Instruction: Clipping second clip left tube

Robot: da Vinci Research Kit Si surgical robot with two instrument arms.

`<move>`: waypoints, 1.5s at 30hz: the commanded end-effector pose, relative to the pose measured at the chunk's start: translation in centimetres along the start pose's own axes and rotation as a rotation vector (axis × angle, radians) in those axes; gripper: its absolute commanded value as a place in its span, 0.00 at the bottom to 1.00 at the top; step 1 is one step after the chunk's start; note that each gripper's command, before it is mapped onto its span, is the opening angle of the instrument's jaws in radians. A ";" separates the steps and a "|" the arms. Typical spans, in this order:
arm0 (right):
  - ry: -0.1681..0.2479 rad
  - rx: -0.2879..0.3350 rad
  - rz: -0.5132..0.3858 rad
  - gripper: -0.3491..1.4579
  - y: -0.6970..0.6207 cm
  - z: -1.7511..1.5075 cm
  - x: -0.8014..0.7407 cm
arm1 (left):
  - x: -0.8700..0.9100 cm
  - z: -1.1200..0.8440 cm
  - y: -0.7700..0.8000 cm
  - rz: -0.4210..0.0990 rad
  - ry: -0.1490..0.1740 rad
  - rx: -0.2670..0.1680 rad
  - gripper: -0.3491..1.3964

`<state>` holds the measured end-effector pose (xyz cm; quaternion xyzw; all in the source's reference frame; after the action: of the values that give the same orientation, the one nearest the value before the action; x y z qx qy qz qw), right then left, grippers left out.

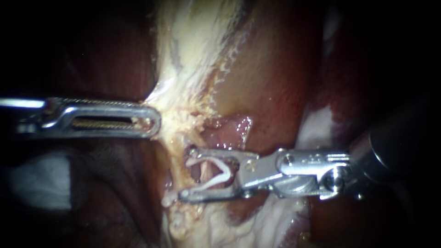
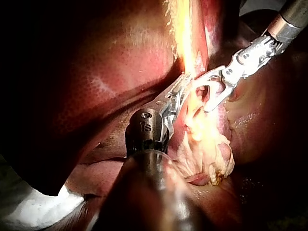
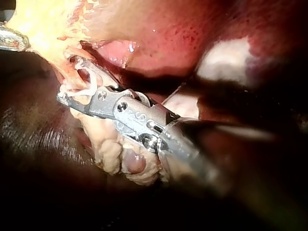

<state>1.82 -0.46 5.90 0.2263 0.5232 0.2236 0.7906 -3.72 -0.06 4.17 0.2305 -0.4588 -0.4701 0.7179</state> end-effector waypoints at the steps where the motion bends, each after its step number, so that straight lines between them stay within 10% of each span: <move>1: 0.000 -0.001 0.001 0.52 0.01 0.02 -0.02 | 0.00 0.00 -0.01 -0.001 0.000 0.000 0.00; 11: -0.011 0.004 -0.003 0.52 0.08 0.15 -0.11 | 0.00 0.00 -0.10 -0.003 -0.002 -0.004 0.00; 26: 0.062 0.294 0.136 0.52 -0.14 0.11 -0.06 | -0.01 0.01 -0.05 -0.002 -0.001 -0.002 0.00; 45: 0.063 0.328 0.140 0.50 -0.21 0.53 -0.11 | -0.02 0.09 0.00 -0.008 -0.002 -0.003 0.00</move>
<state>2.29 -0.76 6.05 0.3811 0.5602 0.1968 0.7086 -3.80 -0.03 4.21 0.2310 -0.4581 -0.4738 0.7158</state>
